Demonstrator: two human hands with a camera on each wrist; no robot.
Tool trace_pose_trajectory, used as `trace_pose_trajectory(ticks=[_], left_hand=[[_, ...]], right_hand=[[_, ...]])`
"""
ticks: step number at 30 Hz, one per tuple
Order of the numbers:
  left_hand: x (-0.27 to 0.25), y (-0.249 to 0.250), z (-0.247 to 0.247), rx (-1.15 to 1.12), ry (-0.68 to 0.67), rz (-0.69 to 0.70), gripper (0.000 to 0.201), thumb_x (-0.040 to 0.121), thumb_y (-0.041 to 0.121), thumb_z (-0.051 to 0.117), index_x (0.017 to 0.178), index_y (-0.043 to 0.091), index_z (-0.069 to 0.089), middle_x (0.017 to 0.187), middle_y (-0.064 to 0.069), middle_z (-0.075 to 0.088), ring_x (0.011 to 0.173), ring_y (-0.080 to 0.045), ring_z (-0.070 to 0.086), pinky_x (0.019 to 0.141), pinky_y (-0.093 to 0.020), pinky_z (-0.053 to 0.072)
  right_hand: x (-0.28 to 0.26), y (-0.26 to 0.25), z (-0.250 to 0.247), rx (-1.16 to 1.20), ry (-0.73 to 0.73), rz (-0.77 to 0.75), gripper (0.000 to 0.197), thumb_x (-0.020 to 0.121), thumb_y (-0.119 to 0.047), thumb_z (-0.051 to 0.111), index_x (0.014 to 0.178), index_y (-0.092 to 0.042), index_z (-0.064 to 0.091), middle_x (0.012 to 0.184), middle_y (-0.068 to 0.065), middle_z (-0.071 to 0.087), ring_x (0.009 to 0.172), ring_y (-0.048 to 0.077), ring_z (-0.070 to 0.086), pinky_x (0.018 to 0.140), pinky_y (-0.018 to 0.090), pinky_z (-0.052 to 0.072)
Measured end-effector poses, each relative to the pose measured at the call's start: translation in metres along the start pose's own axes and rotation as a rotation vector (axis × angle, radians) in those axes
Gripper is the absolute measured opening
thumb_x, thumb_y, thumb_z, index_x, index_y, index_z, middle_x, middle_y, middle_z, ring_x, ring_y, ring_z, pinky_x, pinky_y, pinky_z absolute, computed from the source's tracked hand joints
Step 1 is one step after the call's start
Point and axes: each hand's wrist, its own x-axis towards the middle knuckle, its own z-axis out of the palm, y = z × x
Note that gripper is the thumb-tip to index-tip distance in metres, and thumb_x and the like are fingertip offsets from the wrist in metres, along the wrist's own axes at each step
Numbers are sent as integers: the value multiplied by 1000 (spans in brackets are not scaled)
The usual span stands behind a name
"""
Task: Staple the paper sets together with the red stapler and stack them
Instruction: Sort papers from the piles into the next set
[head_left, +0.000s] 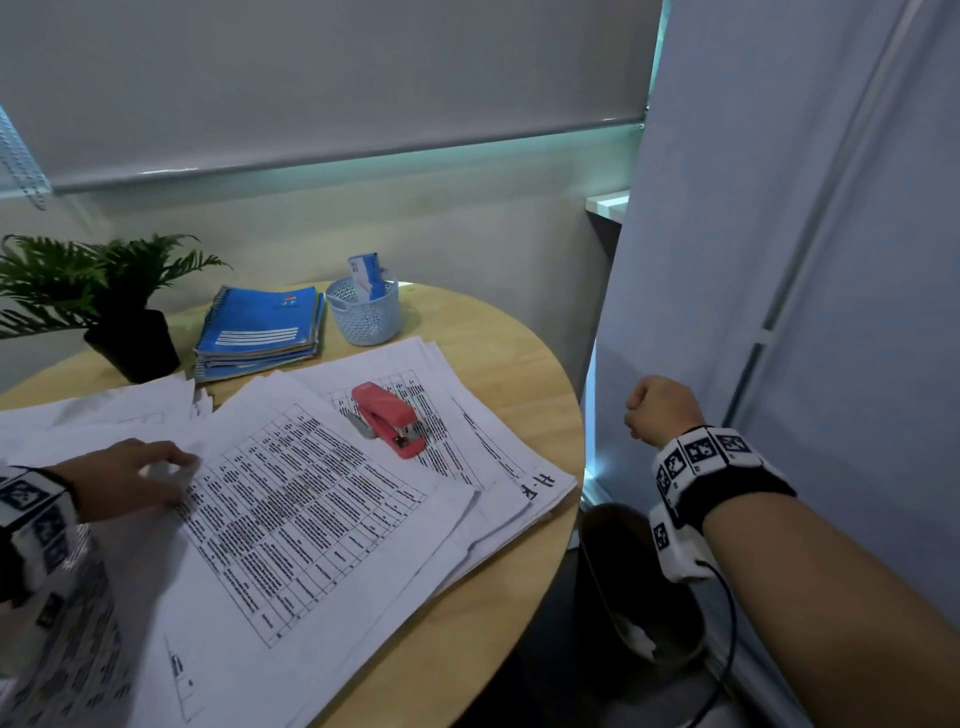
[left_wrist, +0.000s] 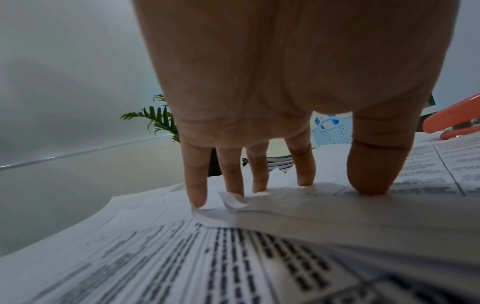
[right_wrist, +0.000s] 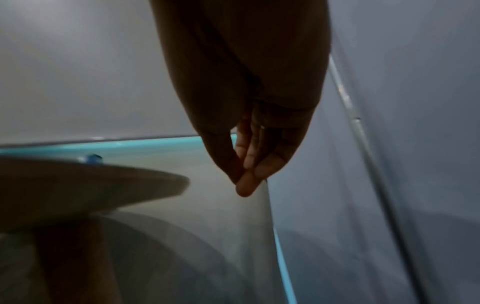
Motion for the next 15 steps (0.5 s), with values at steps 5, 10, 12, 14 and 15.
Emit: trace_pose_trajectory(ticks=[5,10,12,14,15], left_hand=[[21,-25,7,-57,48,-9,52,62,43,82,110,33,64,109,-8,52,101,-28,49,96,-40,36],[62,-69,23,-105,70,-11,63,46,59,81,104,40,66,106,-5,59,99,-27,54,92,-43,41],[68,-75,24,-110,64,-7,68,41,66,79,103,42,66,106,-4,60,98,-26,55,91,-42,41],[65,-70,23,-99,55,1,74,36,73,74,103,43,64,107,-4,59,98,-26,54,91,-42,40],[58,-62,19,-94,52,1,75,37,72,73,105,42,64,109,-5,58,99,-26,52,91,-41,39]], right_hand=[[12,33,8,-51,23,68,18,84,-1,54,87,3,72,90,19,71,88,33,67,77,29,53],[15,37,0,-10,-3,78,16,85,-3,59,87,5,73,88,20,72,87,32,68,81,37,55],[15,34,-4,5,12,76,17,84,-1,58,85,4,74,87,20,72,87,32,69,81,38,55],[13,27,-8,2,17,57,18,85,-1,56,87,1,74,91,18,72,90,31,68,84,38,55],[12,23,-10,6,21,48,19,85,-1,56,86,0,75,93,17,71,91,32,68,85,38,55]])
